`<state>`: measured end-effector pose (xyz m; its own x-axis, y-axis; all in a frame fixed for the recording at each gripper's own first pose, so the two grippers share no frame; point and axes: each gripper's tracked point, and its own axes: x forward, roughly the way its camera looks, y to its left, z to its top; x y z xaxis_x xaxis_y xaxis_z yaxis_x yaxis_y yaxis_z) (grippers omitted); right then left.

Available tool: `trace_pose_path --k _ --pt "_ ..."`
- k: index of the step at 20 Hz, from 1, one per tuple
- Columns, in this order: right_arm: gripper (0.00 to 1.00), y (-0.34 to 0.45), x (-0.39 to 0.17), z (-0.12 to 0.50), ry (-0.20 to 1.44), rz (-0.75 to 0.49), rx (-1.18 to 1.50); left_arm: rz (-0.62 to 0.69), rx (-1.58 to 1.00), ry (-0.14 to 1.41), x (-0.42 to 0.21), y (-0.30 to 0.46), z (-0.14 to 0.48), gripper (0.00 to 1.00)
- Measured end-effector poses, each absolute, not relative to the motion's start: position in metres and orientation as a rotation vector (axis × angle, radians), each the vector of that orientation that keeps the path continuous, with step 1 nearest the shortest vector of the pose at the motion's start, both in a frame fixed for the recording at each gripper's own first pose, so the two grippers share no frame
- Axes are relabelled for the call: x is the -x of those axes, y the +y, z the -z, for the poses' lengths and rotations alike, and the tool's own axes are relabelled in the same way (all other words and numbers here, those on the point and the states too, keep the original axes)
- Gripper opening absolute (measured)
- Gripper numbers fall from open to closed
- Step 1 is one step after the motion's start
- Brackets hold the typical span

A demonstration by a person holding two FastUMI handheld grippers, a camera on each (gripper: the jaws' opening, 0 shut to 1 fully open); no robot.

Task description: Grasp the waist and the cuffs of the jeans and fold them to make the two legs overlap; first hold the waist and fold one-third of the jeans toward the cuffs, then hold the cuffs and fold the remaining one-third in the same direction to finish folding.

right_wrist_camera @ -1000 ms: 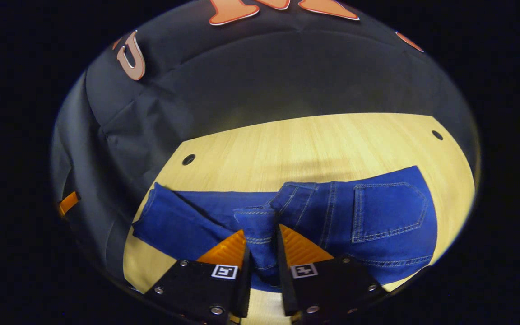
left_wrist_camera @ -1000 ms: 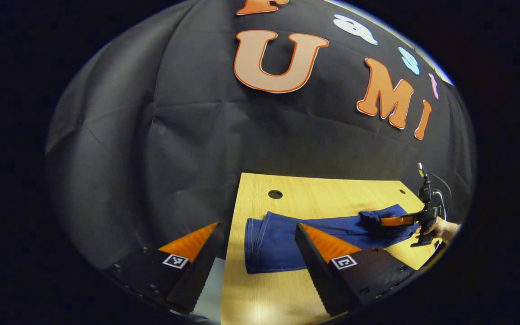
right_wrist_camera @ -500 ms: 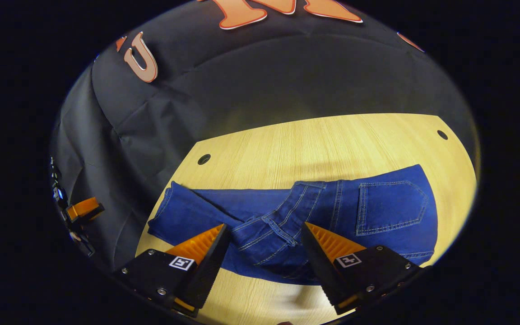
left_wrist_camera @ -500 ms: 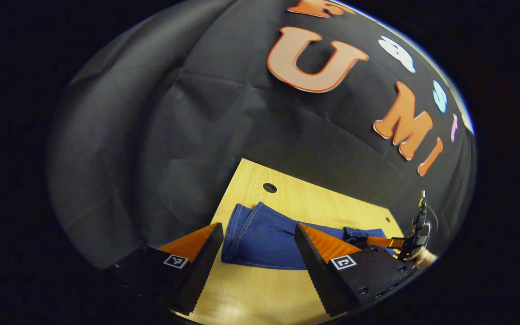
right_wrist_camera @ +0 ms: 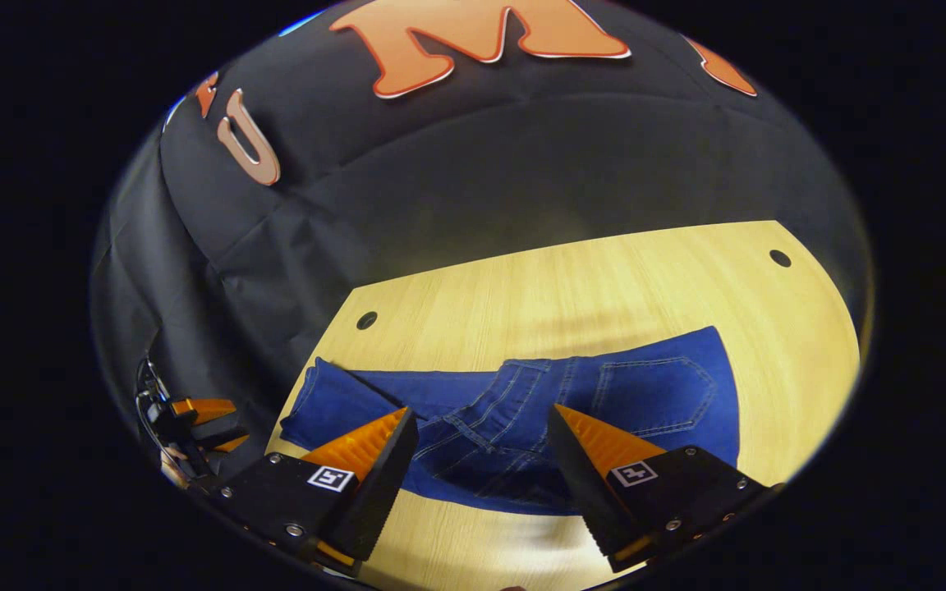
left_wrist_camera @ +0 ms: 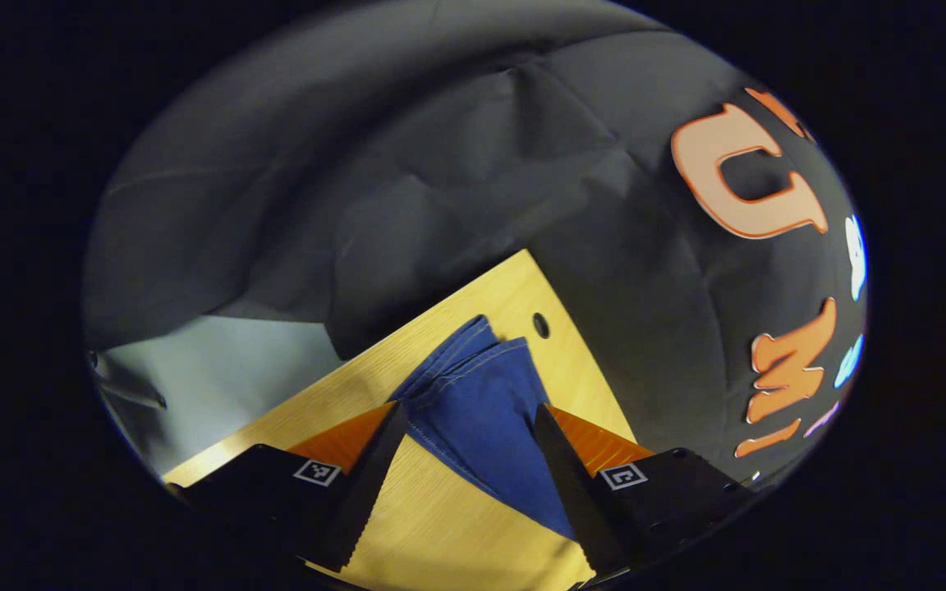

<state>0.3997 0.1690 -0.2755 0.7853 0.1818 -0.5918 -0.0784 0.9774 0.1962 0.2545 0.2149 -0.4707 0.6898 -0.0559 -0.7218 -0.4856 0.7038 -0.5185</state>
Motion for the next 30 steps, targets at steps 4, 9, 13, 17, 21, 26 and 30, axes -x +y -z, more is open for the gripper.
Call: trace_pose_path --k 4,9,13,17,21,26,30 --pt "0.98 0.139 -0.396 0.260 0.639 -0.103 -0.201 -0.323 0.813 0.818 -0.260 0.206 0.495 0.98" --pt "0.98 0.102 -0.395 0.249 0.639 -0.044 -0.235 -0.412 0.787 0.855 -0.258 0.202 0.519 0.98" --pt "0.98 0.086 -0.397 0.243 0.633 -0.018 -0.307 -0.455 0.805 0.895 -0.257 0.197 0.536 0.98" --pt "0.98 0.064 -0.397 0.244 0.639 0.019 -0.297 -0.416 0.758 0.863 -0.278 0.189 0.538 0.96" --pt "0.98 0.059 -0.398 0.245 0.641 0.021 -0.352 -0.310 0.757 0.822 -0.314 0.167 0.544 0.95" --pt "0.98 0.048 -0.398 0.245 0.635 0.036 -0.328 -0.330 0.777 0.821 -0.344 0.160 0.572 0.53" --pt "0.98 0.038 -0.396 0.240 0.624 0.048 -0.330 -0.358 0.688 0.848 -0.343 0.162 0.576 0.07"
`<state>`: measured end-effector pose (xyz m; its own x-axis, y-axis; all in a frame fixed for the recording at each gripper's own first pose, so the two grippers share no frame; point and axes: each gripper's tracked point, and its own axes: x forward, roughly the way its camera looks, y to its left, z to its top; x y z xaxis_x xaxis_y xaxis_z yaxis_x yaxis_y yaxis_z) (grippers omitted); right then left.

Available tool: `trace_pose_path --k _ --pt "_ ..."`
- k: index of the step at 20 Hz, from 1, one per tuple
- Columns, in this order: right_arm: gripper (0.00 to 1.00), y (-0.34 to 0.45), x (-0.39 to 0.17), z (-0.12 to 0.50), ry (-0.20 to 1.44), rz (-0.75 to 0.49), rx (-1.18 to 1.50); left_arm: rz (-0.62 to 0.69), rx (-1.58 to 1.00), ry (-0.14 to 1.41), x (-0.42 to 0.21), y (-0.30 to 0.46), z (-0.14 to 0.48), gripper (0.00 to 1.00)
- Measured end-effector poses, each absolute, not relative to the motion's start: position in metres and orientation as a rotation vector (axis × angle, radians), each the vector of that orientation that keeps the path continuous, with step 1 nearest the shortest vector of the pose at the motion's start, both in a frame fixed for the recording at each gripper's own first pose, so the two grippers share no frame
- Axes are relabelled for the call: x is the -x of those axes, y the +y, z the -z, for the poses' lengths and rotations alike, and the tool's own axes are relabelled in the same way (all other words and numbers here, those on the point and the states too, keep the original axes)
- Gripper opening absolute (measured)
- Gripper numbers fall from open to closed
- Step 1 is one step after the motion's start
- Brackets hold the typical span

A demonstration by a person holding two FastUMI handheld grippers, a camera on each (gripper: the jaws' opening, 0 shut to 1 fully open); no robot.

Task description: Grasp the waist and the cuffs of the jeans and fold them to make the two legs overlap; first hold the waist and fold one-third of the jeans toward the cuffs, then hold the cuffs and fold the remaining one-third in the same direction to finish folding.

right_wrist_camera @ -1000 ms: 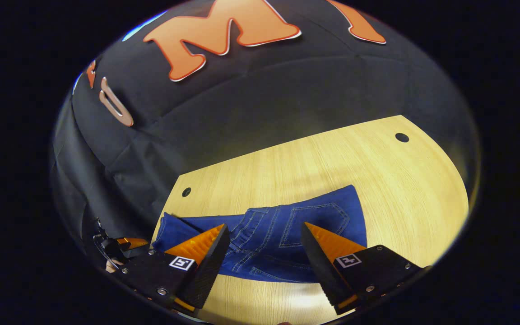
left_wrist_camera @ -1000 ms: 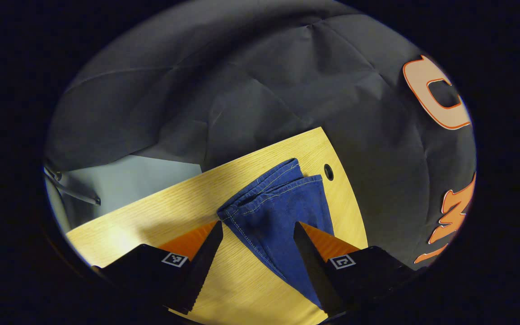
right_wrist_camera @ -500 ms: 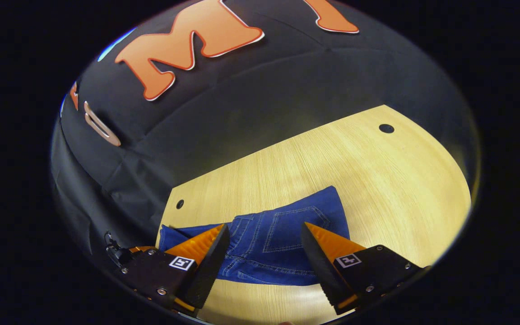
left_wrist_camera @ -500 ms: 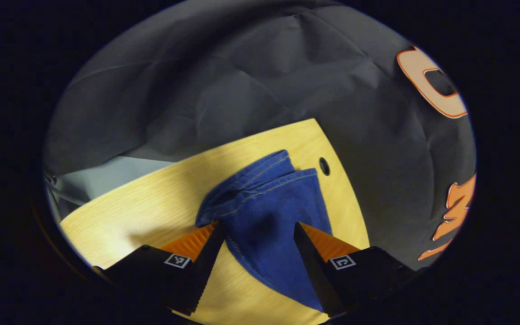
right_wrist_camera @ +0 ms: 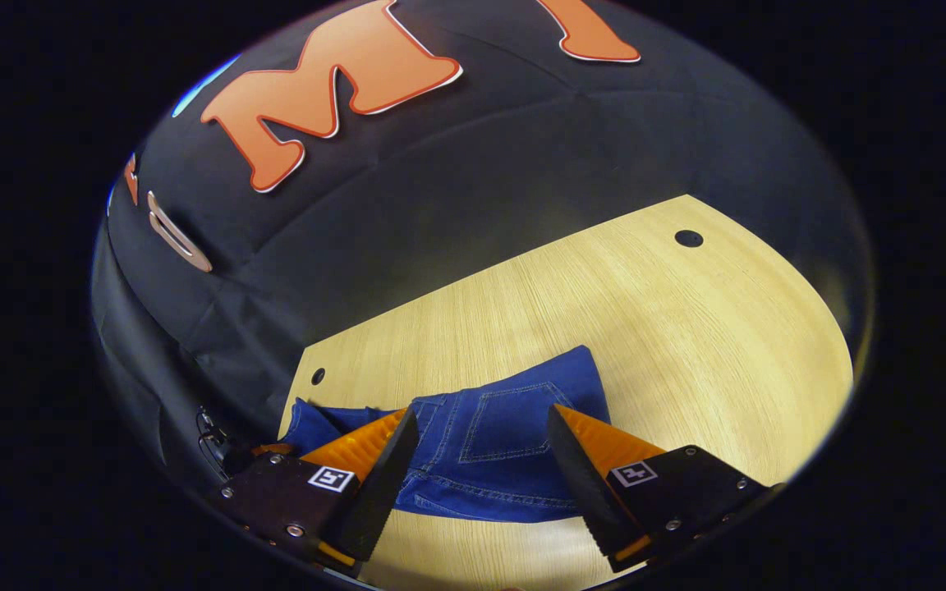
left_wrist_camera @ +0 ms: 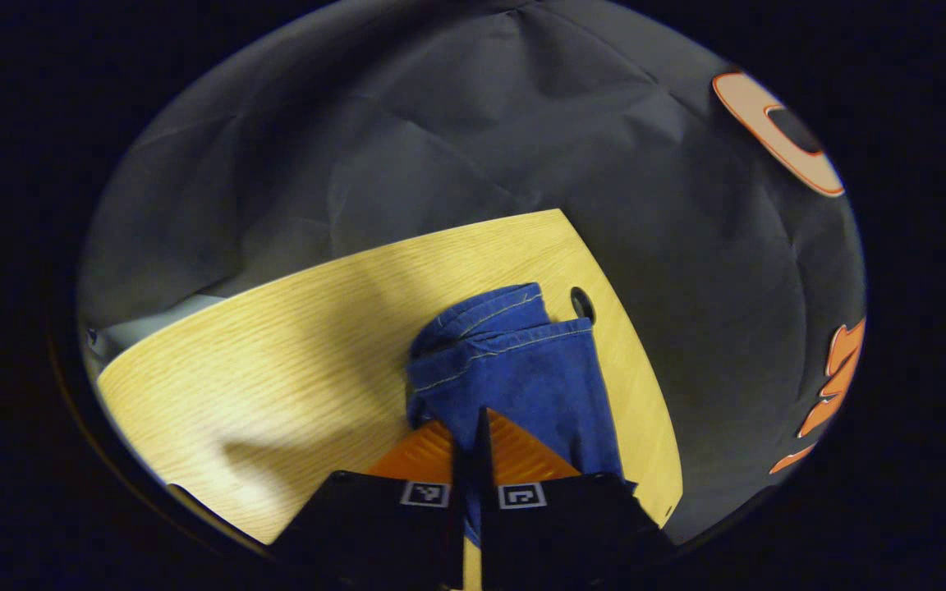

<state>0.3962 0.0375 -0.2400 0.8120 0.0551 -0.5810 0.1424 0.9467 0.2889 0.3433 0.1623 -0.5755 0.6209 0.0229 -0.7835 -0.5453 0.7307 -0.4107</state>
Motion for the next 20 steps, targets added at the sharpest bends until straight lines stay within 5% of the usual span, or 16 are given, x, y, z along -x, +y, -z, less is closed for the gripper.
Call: trace_pose_path --k 9,20 --pt "0.98 0.009 -0.388 0.217 0.571 0.036 -0.347 -0.226 0.408 0.672 -0.339 0.101 0.420 0.07" --pt "0.97 -0.062 -0.360 0.171 0.468 0.039 -0.395 0.136 0.078 0.544 -0.329 -0.110 0.310 0.07"
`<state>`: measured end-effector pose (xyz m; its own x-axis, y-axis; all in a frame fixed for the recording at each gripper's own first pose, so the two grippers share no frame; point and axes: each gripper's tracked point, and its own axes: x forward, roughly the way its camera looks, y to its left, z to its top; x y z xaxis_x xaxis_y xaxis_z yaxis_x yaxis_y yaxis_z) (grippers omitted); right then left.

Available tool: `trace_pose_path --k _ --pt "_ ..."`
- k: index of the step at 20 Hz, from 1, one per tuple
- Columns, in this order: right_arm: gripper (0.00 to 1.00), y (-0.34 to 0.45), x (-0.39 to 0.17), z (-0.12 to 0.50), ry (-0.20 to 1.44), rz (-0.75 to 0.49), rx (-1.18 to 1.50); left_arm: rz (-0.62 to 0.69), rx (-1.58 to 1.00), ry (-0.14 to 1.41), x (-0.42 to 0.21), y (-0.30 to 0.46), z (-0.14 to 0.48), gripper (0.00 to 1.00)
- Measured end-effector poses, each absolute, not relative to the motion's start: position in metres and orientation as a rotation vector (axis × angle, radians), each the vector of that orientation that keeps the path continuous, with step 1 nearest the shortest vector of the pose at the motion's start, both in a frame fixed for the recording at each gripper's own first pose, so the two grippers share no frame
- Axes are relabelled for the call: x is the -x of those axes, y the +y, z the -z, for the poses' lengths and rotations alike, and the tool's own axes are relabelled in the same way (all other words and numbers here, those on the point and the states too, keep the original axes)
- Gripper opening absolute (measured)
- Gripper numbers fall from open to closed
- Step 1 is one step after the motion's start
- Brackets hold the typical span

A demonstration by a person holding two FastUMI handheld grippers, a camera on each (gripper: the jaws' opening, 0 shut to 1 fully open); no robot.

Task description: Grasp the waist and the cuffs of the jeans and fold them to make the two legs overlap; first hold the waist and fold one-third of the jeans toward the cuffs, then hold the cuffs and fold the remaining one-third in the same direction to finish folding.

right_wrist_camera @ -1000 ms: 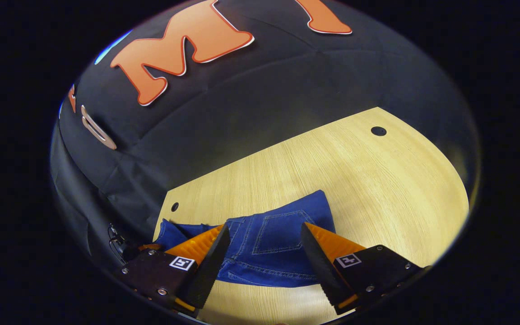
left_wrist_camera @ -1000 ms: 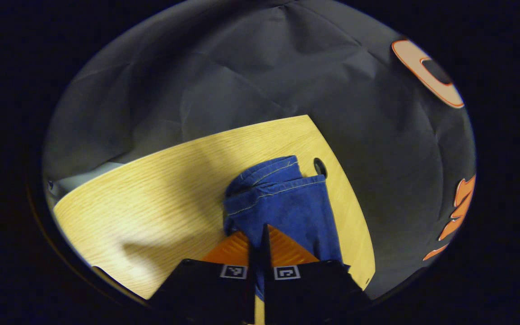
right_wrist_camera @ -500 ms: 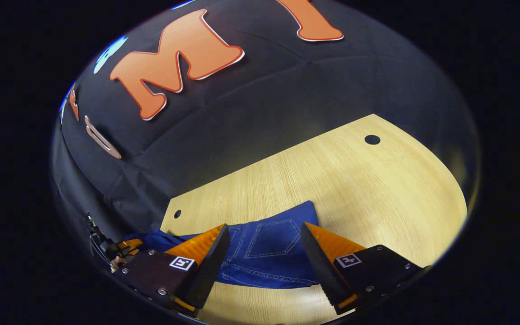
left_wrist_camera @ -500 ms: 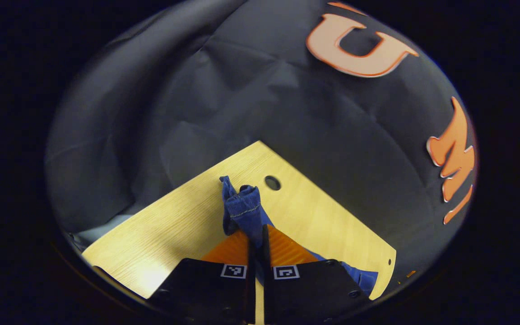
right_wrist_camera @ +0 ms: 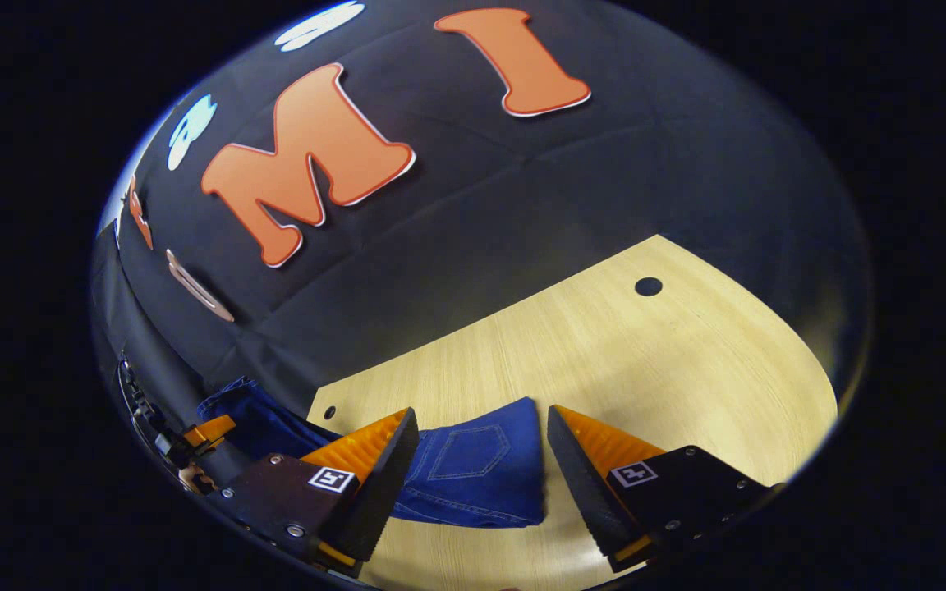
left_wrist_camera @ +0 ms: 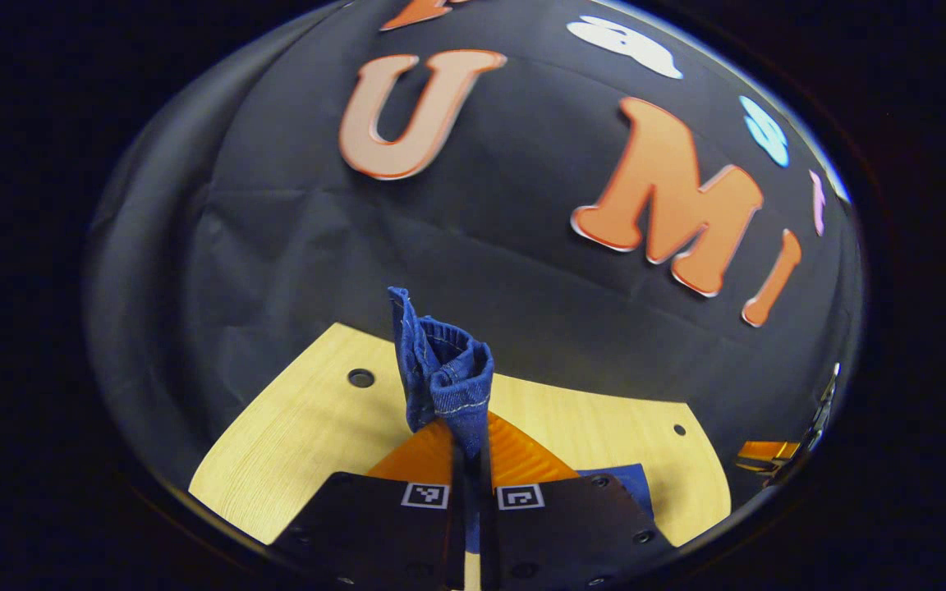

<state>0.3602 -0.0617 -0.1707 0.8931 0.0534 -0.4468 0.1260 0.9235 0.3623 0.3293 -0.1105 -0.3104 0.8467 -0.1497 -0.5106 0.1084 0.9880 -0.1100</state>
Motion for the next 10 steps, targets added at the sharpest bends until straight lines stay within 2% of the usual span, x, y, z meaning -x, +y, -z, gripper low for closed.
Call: trace_pose_path --k 5,8,10 --pt "0.97 -0.115 -0.328 0.184 0.481 0.097 -0.442 0.274 0.003 0.588 -0.320 -0.219 0.323 0.07" --pt "0.97 -0.141 -0.315 0.190 0.485 0.134 -0.461 0.354 -0.031 0.632 -0.303 -0.280 0.356 0.07" --pt "0.97 -0.156 -0.306 0.198 0.497 0.160 -0.461 0.402 -0.033 0.716 -0.284 -0.321 0.395 0.07"
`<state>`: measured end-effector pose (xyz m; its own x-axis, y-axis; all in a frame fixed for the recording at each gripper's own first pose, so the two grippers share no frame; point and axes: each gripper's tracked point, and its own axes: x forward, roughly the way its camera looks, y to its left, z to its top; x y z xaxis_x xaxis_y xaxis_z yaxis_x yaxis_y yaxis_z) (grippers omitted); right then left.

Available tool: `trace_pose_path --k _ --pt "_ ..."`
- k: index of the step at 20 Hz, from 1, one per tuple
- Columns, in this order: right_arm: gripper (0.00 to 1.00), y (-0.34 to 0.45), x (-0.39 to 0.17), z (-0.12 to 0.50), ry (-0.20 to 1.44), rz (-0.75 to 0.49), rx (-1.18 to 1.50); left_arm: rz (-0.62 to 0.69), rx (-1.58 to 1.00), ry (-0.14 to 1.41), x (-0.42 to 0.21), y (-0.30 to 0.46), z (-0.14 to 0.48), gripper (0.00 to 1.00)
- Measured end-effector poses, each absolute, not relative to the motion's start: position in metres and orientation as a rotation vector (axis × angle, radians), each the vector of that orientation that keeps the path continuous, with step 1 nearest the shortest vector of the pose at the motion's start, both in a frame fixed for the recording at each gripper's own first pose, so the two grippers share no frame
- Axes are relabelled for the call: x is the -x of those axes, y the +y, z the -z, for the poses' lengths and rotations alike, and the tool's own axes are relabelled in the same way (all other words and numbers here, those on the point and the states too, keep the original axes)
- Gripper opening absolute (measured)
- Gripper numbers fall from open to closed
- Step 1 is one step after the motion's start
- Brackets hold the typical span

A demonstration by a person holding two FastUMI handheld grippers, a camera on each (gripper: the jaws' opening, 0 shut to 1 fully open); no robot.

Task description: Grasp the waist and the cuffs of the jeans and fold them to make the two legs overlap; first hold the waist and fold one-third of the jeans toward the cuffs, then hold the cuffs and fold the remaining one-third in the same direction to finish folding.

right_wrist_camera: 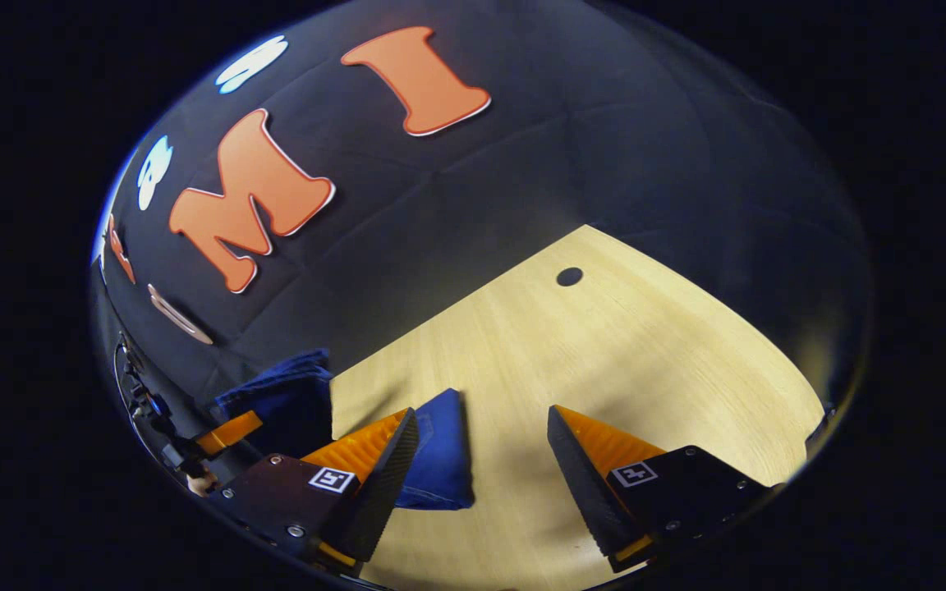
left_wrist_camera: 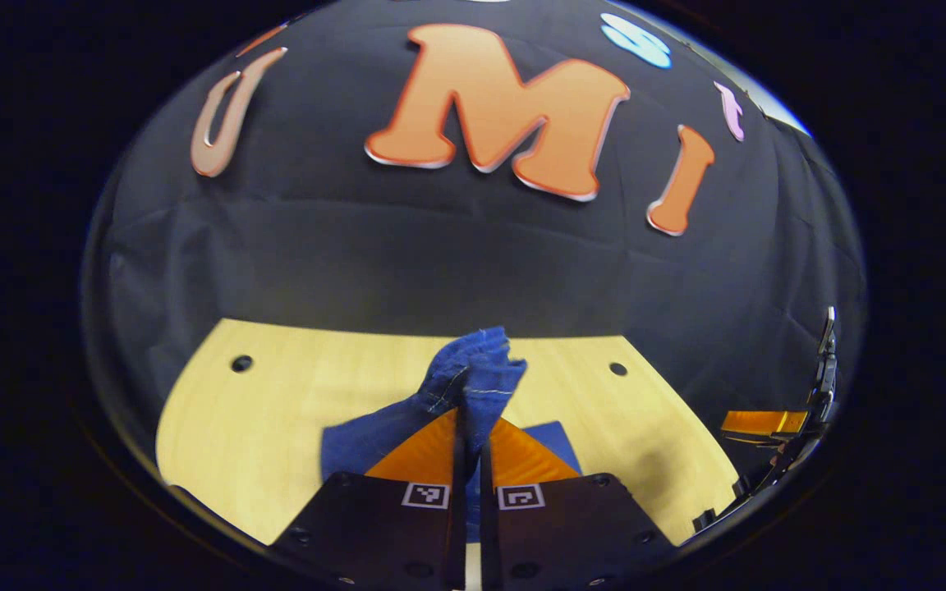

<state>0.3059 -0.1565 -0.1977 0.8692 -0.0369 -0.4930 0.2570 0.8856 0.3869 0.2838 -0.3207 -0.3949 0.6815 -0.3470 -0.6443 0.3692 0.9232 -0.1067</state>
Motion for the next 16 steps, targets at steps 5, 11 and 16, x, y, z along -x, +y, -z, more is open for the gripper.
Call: trace_pose_path --k 5,11,16 --pt "0.97 -0.172 -0.296 0.209 0.526 0.172 -0.442 0.419 -0.229 0.889 -0.232 -0.355 0.495 0.07" --pt "0.97 -0.172 -0.297 0.212 0.538 0.170 -0.417 0.287 -0.307 1.024 -0.203 -0.351 0.553 0.08" --pt "0.97 -0.167 -0.305 0.216 0.563 0.150 -0.404 0.318 -0.335 1.027 -0.202 -0.355 0.548 0.07"
